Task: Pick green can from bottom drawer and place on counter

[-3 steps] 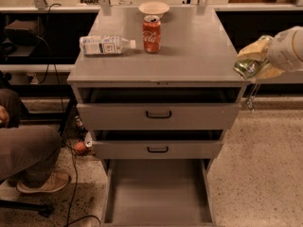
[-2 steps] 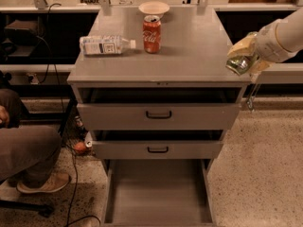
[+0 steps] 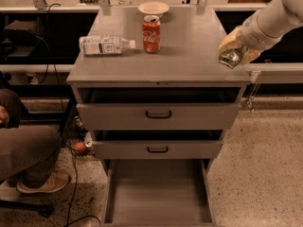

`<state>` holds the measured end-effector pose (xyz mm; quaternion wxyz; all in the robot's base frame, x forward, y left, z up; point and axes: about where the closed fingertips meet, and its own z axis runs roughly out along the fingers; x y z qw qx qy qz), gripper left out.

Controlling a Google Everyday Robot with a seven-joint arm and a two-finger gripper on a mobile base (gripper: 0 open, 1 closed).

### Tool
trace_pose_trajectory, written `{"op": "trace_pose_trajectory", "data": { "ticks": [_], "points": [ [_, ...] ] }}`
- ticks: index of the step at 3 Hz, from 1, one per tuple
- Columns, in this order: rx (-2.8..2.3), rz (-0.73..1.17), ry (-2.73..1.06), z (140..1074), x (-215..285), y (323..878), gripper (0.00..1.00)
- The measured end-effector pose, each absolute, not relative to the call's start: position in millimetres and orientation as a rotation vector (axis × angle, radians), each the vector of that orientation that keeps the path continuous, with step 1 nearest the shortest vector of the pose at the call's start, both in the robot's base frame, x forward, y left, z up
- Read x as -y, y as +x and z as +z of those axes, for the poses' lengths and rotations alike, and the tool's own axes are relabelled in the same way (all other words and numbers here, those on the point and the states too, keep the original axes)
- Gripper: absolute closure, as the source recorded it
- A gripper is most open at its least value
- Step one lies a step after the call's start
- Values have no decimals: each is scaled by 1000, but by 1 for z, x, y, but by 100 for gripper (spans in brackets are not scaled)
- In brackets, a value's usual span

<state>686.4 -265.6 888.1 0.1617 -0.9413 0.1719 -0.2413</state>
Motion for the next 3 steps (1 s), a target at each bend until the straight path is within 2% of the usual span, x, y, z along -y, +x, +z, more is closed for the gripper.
{"op": "trace_pose_trajectory", "data": {
  "ticks": [3],
  "points": [
    [-394,-578,-2760,872,243,717,100]
  ]
}}
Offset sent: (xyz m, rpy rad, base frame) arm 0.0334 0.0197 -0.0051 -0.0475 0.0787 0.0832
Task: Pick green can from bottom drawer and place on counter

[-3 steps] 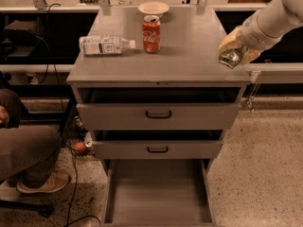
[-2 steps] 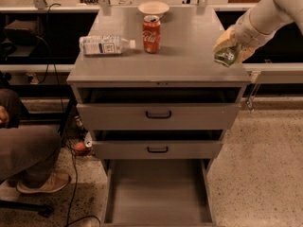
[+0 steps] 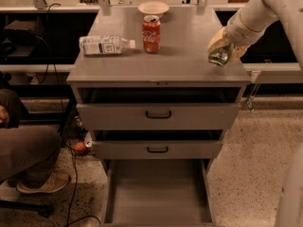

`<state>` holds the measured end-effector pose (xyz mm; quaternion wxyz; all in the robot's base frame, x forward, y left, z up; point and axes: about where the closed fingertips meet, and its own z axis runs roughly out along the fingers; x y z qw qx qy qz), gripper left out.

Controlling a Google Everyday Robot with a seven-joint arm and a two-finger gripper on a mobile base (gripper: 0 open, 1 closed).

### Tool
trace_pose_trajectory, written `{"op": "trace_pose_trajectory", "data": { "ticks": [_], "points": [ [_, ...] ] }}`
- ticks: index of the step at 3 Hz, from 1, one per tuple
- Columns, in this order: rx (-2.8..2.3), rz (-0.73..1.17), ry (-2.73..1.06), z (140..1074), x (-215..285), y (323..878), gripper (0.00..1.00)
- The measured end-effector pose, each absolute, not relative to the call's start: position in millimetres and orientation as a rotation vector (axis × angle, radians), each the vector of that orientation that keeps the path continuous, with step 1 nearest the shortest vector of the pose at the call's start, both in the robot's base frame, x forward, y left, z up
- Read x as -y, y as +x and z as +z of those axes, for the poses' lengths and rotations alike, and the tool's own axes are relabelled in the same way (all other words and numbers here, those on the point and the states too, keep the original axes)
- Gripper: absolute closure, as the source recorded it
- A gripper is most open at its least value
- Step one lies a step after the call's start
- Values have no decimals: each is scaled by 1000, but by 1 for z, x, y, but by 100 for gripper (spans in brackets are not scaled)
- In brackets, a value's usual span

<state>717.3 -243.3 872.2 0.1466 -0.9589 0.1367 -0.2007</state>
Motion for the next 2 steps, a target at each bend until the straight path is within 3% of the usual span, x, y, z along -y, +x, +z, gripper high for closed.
{"op": "trace_pose_trajectory", "data": {
  "ticks": [1,2],
  "points": [
    [-377,-543,-2771,865,238,726,100],
    [-364,-507,-2787,859,233,735,75]
  ]
}}
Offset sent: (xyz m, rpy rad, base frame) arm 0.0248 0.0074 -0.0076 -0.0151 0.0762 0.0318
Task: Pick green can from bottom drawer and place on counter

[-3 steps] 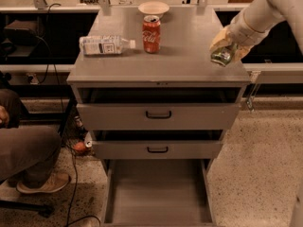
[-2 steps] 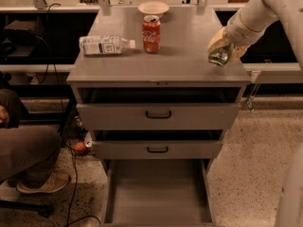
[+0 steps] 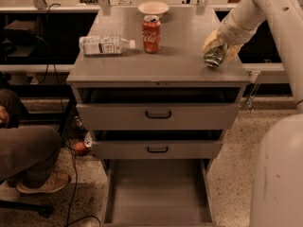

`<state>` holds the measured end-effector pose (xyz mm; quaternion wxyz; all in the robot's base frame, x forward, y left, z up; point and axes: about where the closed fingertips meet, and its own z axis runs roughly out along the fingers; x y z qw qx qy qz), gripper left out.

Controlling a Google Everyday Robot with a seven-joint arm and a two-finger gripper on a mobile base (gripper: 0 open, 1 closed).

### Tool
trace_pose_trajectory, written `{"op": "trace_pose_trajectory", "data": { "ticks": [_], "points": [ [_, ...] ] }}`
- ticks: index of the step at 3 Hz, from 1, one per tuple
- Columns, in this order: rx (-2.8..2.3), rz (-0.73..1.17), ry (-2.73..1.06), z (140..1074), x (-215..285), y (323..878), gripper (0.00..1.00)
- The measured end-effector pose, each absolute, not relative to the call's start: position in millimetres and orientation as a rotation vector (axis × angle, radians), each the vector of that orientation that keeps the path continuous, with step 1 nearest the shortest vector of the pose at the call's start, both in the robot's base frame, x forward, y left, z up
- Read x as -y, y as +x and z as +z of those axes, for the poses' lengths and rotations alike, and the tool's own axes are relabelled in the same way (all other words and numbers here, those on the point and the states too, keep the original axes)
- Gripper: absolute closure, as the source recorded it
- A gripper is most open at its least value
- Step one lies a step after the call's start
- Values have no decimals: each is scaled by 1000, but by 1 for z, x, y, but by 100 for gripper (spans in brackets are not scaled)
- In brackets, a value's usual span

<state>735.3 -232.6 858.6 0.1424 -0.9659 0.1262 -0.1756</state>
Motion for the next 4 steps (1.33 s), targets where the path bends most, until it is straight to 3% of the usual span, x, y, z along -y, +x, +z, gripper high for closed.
{"op": "trace_pose_trajectory", "data": {
  "ticks": [3,4],
  "points": [
    [-325,-481,-2807,854,224,748,4],
    [-315,-485,-2806,856,223,749,0]
  ]
}}
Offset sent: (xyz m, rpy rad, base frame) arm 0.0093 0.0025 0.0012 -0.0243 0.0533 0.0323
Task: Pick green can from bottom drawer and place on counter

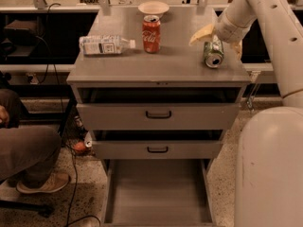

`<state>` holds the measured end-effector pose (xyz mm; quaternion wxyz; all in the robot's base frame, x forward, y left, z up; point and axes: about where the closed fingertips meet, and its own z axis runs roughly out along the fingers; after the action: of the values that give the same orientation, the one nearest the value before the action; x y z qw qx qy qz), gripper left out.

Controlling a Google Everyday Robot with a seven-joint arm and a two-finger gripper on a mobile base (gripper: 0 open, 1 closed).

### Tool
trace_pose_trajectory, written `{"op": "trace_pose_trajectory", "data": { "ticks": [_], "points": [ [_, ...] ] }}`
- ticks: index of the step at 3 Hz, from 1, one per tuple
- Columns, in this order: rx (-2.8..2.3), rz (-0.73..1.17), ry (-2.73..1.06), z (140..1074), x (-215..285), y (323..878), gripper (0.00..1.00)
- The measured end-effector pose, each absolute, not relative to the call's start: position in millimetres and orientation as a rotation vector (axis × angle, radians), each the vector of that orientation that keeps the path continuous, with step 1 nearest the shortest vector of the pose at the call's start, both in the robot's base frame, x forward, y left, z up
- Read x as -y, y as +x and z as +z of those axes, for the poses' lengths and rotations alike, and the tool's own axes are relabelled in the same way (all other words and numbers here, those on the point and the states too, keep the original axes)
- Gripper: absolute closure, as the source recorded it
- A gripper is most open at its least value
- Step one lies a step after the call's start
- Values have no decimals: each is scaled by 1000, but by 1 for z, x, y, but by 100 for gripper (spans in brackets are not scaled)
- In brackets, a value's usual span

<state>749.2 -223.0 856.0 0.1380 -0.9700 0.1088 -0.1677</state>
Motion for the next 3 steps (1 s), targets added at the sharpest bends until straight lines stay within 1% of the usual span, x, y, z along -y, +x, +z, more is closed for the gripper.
{"op": "trace_pose_trajectory", "data": {
  "ticks": [1,3],
  "points": [
    [-313,-490,-2802,857,223,750,0],
    [-423,-612,-2685,885,243,756,0]
  ]
}}
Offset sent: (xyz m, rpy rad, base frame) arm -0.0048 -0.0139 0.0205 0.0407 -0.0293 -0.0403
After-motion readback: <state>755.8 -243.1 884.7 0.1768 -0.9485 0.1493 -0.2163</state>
